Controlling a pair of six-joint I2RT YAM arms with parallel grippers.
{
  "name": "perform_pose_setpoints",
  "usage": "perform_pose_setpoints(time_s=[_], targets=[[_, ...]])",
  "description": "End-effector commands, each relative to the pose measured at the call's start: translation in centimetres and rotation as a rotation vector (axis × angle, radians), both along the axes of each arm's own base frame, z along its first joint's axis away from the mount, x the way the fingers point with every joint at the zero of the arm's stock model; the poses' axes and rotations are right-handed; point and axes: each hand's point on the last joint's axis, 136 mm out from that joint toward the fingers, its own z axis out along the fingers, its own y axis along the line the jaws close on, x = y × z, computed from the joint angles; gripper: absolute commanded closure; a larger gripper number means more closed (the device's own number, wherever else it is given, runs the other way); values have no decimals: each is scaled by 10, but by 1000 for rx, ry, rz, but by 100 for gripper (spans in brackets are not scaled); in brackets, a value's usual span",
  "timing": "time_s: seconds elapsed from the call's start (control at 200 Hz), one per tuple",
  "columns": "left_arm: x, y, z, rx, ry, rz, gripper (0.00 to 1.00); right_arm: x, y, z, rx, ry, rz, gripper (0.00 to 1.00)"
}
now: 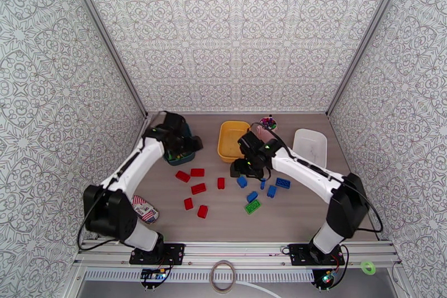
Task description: Sort the legos into containers by color
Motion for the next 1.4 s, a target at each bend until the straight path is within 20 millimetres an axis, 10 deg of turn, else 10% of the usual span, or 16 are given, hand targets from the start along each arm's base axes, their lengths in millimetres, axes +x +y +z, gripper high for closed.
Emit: perform_pose_setpoints(time_s=[0.0,0.58,1.09,1.396], targets=[[-25,-36,-1,-18,-31,-98,11,-5,-30,-2,-26,-10,-90,28],[-146,-186,-48,35,4,-668,11,-44,-131,-16,-44,65,-270,29],[-176,-243,-106,149,13,-916,9,-71,-150,-19,-34,88,-328,27],[-174,-244,-138,229,65,-937,20,-68,-151,-14,-29,76,-346,27]])
